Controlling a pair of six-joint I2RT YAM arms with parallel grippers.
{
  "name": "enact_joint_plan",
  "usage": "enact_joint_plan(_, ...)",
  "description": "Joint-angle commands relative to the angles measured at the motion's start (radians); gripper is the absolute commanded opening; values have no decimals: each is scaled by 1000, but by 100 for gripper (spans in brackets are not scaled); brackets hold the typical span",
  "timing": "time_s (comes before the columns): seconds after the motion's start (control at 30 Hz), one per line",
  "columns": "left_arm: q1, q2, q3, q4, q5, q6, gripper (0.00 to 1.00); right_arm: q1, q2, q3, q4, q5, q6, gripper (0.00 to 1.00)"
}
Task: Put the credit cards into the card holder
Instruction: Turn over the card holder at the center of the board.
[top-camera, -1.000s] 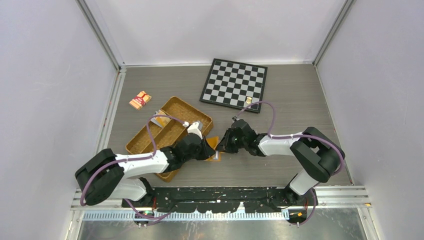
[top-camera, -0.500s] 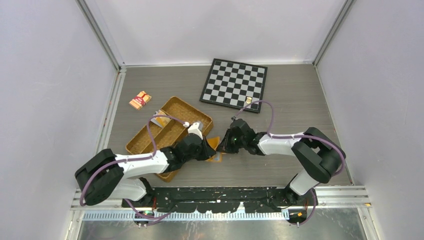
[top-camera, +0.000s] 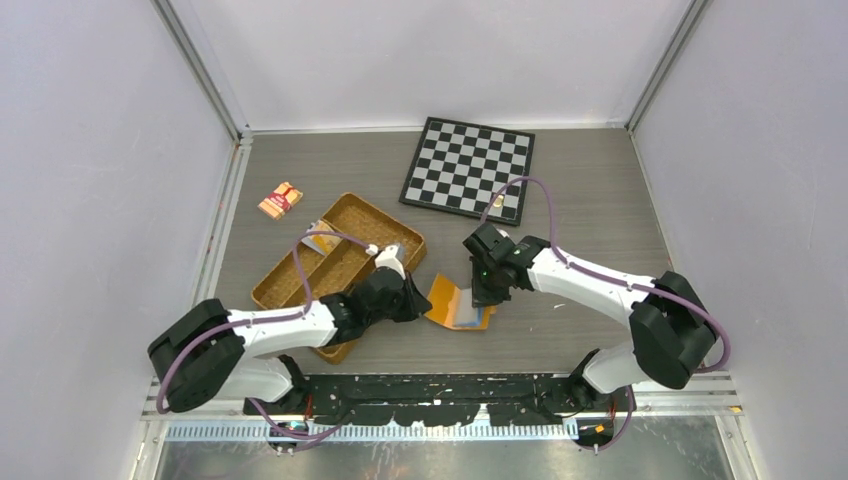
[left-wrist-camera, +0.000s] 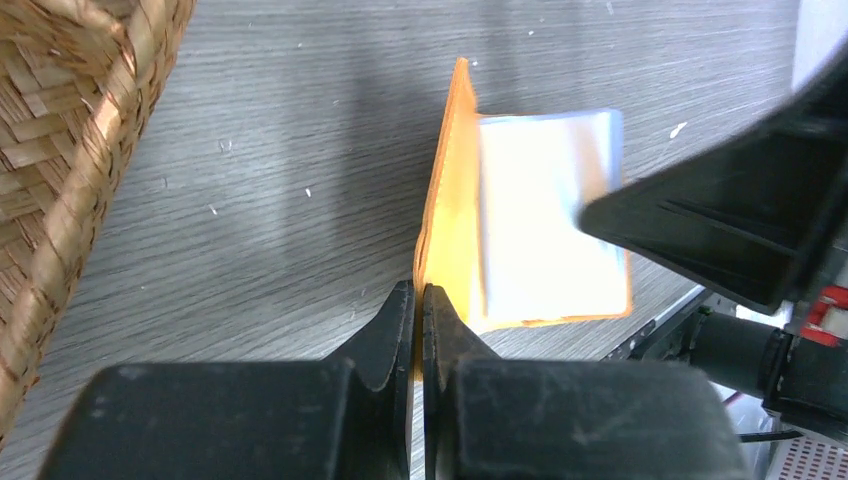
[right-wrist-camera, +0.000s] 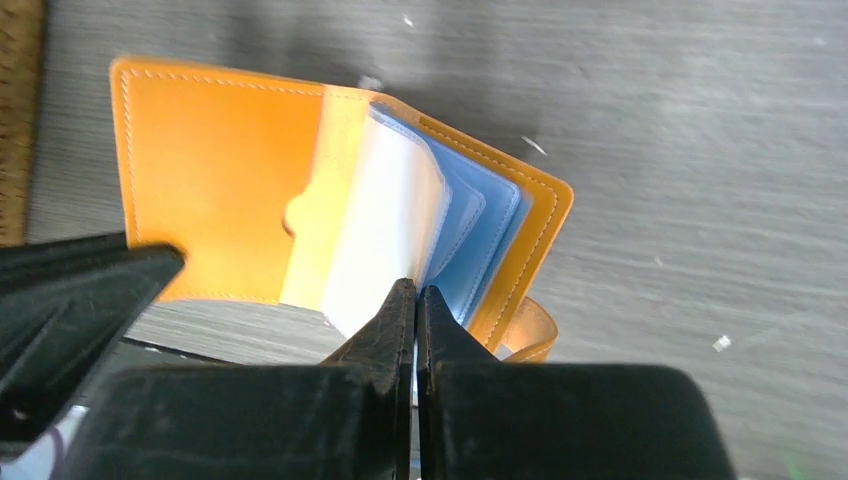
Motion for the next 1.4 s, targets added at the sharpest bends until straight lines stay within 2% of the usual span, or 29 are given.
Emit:
enact_joint_plan(0.0,4,59,26,-32,4,-6,0,-5,-65,64,-221,93,-56,0)
enact_joint_plan(0.2,-14,154,54,19,66,-10,0,-5,-52,54,-133,26,-1,0)
enact_joint_plan(0.33,-20,169,58,18,67,-10,0,-5,-54,9,9,-48,67,11)
enact_joint_plan(0.47,-20,174,53,18,70,-10,0,-6,-44,-57,144,-88,111,27)
enact_joint_plan(0.67,-20,186,49,23,78,-12,0,-5,-9,-114,278,-112,148,33)
enact_joint_plan(0.9,-20,208,50,38,95,-14,0,-1,-10,-172,440,-122,182,47)
enact_joint_plan(1.17,-20,175,39,41,95,5,0,2,55,-216,496,-77,198,59)
enact_joint_plan(1.37,-22,79,6,22,98,20,21,3,69,-216,458,-17,205,62)
